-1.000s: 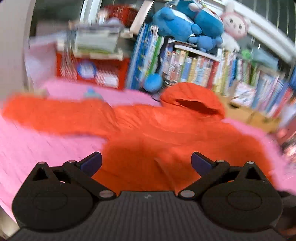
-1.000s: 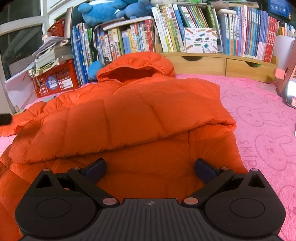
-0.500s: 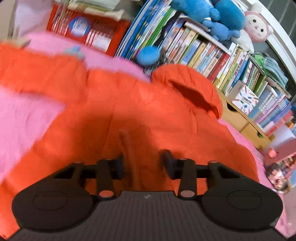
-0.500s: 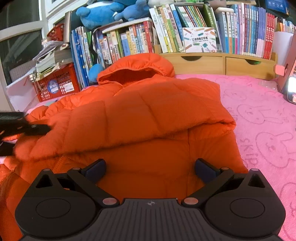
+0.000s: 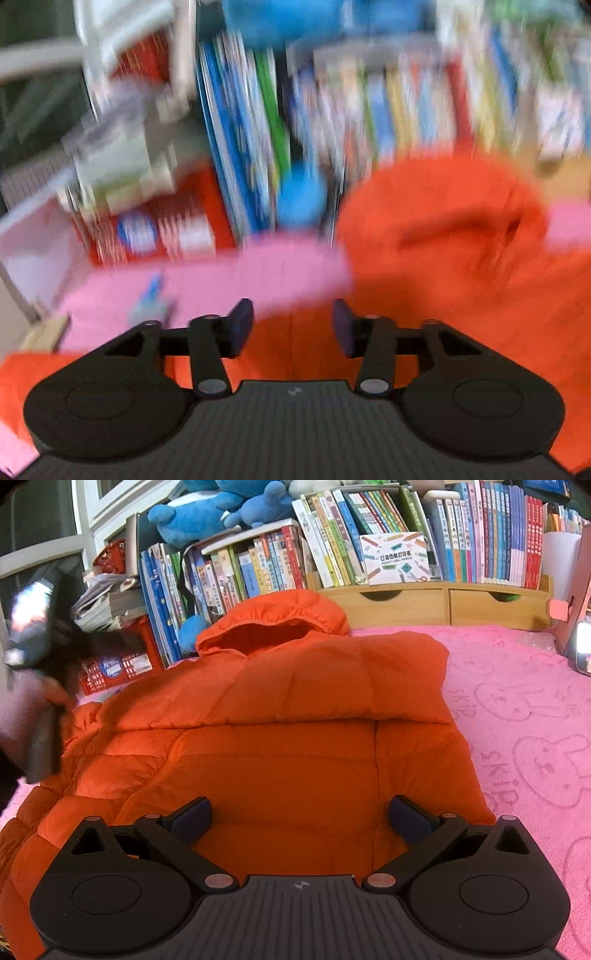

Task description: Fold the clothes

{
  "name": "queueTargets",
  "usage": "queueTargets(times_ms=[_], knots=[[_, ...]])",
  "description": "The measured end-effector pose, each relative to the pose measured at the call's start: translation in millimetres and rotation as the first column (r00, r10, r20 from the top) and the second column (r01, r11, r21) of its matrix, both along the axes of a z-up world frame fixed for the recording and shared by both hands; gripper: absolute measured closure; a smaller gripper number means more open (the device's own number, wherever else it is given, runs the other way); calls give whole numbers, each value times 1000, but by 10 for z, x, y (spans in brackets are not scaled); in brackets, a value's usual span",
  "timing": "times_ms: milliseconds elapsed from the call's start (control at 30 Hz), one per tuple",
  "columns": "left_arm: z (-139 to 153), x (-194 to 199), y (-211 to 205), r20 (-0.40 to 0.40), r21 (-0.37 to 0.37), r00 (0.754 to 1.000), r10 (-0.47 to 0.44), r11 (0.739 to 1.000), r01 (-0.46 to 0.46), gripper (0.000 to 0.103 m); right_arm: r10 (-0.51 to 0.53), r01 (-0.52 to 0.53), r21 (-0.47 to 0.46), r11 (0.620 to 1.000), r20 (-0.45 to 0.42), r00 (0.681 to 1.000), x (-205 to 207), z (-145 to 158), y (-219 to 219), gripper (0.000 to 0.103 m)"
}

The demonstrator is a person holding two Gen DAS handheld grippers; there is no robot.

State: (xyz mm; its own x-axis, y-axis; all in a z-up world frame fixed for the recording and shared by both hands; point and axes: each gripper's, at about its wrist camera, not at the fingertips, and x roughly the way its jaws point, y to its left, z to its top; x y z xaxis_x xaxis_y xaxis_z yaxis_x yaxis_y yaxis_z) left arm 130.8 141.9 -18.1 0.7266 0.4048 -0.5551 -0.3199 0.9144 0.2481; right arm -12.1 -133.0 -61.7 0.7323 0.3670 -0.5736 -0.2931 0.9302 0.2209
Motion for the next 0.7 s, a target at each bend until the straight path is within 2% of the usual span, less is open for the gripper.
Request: queueTargets(times_ms=[67, 167, 300, 367, 433, 533, 633, 700], knots=[[-81, -49, 117, -15, -30, 999, 35, 999, -36, 53, 0, 0, 4, 1000, 0, 1000, 2, 1, -6, 0], [75, -378, 197, 82, -82, 995, 62, 995, -55, 40, 0, 0, 9, 1000, 0, 1000, 2, 5, -16, 0], [416, -916, 94, 234, -72, 972, -20, 997, 38, 25, 0, 0, 11, 1000, 0, 1000, 0, 6, -18, 0], [498, -1144, -19, 260, -72, 961, -97, 990, 120, 20, 0, 0, 11, 1000, 0, 1000, -1, 7, -15, 0], [481, -1223, -162, 235, -64, 956, -175, 979, 194, 18, 0, 0, 9, 1000, 0, 1000, 0, 5, -12, 0], [265, -1146, -325, 144, -39, 959, -244, 967, 252, 18, 0, 0, 4, 1000, 0, 1000, -3, 8, -6, 0], [-21, -832, -335, 61, -20, 979, -194, 981, 195, 18, 0, 0, 1, 1000, 1, 1000, -1, 7, -3, 0], [-154, -578, -219, 35, -76, 991, -132, 988, 134, 17, 0, 0, -2, 1000, 1, 1000, 0, 8, 1, 0]])
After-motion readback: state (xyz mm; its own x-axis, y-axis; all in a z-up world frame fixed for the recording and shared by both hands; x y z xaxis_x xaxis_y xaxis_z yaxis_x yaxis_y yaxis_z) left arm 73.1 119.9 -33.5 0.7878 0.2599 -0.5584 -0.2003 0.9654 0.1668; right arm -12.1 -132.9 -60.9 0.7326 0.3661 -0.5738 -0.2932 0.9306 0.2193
